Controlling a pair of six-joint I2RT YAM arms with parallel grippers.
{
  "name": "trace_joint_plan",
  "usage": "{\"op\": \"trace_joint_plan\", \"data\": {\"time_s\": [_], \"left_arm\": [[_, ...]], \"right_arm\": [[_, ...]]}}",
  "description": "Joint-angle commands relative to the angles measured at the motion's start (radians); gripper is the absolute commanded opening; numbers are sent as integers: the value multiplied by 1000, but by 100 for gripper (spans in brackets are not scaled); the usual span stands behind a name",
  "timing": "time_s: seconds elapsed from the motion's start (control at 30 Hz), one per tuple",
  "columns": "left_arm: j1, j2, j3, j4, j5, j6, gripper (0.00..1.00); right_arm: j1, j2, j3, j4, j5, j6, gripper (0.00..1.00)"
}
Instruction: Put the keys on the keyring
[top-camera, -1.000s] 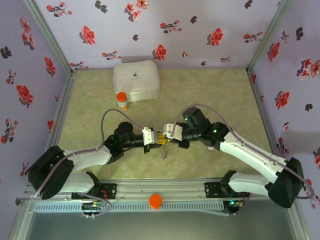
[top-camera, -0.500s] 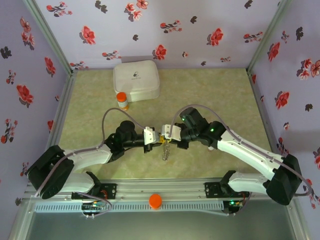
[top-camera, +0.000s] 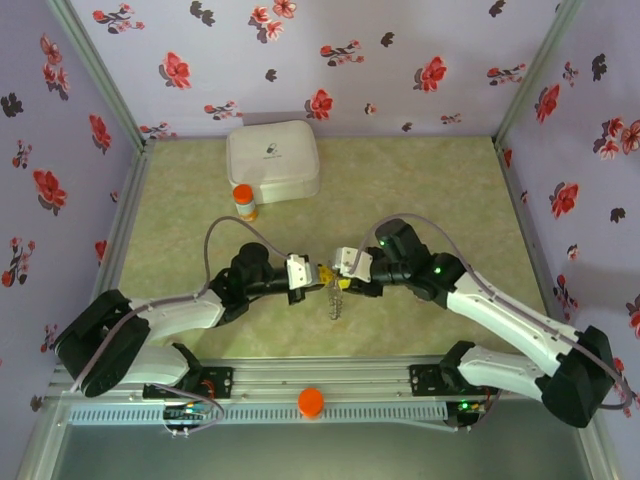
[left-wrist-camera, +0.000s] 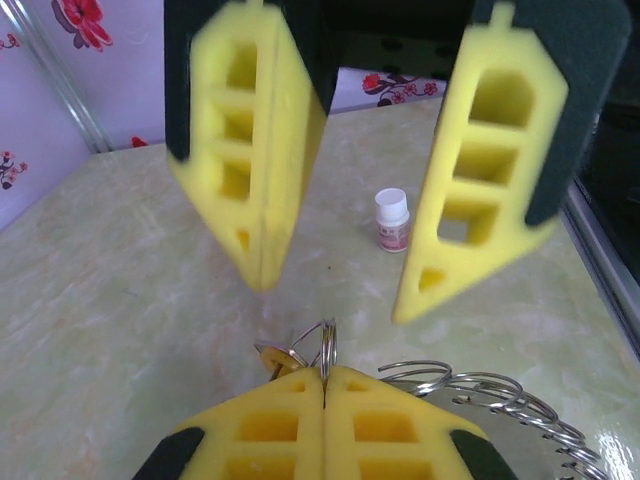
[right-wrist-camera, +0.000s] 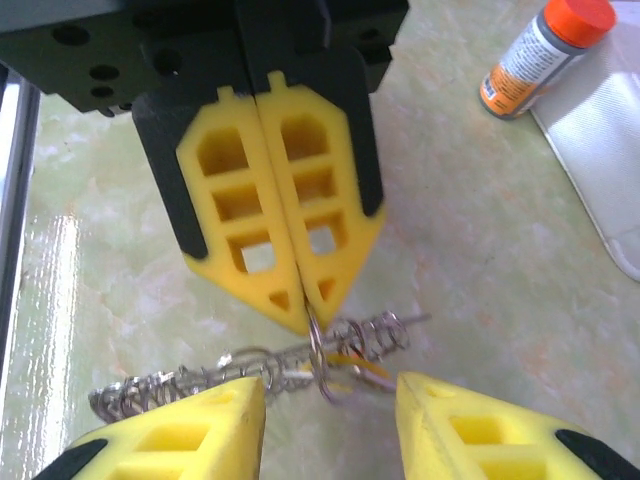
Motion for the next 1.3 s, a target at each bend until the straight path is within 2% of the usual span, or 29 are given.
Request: {"op": "trace_joint_plan", "data": {"time_s": [0.0,0.23,0.53,0.73,0.9,1.2,1.27], "left_arm": [[-6,-34,-20,73,-3,38,0],[-6,-35,-58,188,-8,27,0],[-4,-66,-65,182,7,-2,0],[1,-47,-68,239,10,-62,0],[8,-42,-68,262,8,-102,0],[12,-29,-70,310,-6,-157,0],[11,-13,-68,347,-11,-186,0]], "right_arm": [[-5,-45,-38,2,54,-69,40],[24,-31,-27,55,28,-76,38],[54,21,2,36,97,-114,34],[69,21,-21,102,99,-102,23],[75,9,-27,114,117,-103,22],[83,0,-27,97,146,-111,1],[85,9,-26,79,156,-123,0]]}}
